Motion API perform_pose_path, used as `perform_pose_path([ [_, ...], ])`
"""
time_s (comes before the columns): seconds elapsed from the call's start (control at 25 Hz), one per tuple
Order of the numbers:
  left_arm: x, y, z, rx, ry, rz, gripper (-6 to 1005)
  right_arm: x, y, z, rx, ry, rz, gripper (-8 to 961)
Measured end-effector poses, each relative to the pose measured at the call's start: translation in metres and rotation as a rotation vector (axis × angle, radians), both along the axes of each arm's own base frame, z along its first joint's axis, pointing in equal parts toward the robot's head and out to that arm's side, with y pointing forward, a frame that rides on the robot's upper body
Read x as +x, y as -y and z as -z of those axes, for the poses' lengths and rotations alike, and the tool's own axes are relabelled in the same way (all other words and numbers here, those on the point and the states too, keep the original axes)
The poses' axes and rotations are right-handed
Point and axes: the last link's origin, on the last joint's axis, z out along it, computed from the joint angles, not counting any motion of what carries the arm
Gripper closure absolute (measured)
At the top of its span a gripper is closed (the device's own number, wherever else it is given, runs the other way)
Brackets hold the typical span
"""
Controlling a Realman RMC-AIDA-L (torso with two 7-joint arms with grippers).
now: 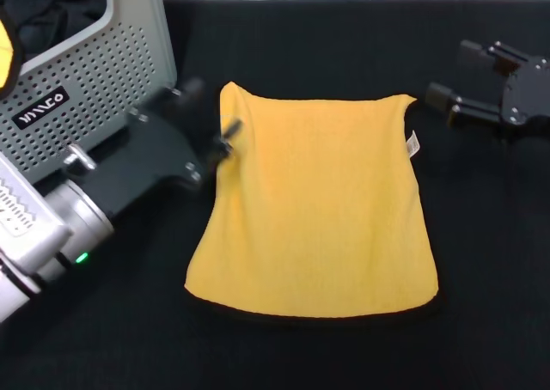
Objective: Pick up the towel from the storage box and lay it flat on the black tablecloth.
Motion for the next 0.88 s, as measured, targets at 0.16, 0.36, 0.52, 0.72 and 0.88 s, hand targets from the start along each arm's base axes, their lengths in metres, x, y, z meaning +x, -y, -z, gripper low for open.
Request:
perform_pose_path([
  [0.16,0.016,0.012,-0.005,-0.281,0.137,0.077,347,-0.005,0.015,-0.004,-0.102,0.019,-0.093,149],
  [0.36,0.028,0.024,-0.011,-0.525,0.184,0.137,349,-0.004,0.032,-0.004,-0.173,0.049,-0.175,150],
  [0.52,0.034,0.029,-0.017,-0.603,0.207,0.177,352,-0.006,0.041,-0.003,-0.212,0.082,-0.233,153],
  [0.72,0.038,0.033,-0.021,-0.647,0.225,0.207,356,-0.007,0.048,-0.004,-0.224,0.103,-0.261,154],
  [0.88,0.040,0.036,-0.024,-0.692,0.232,0.222,357,-0.006,0.051,-0.002,-0.243,0.107,-0.266,154],
])
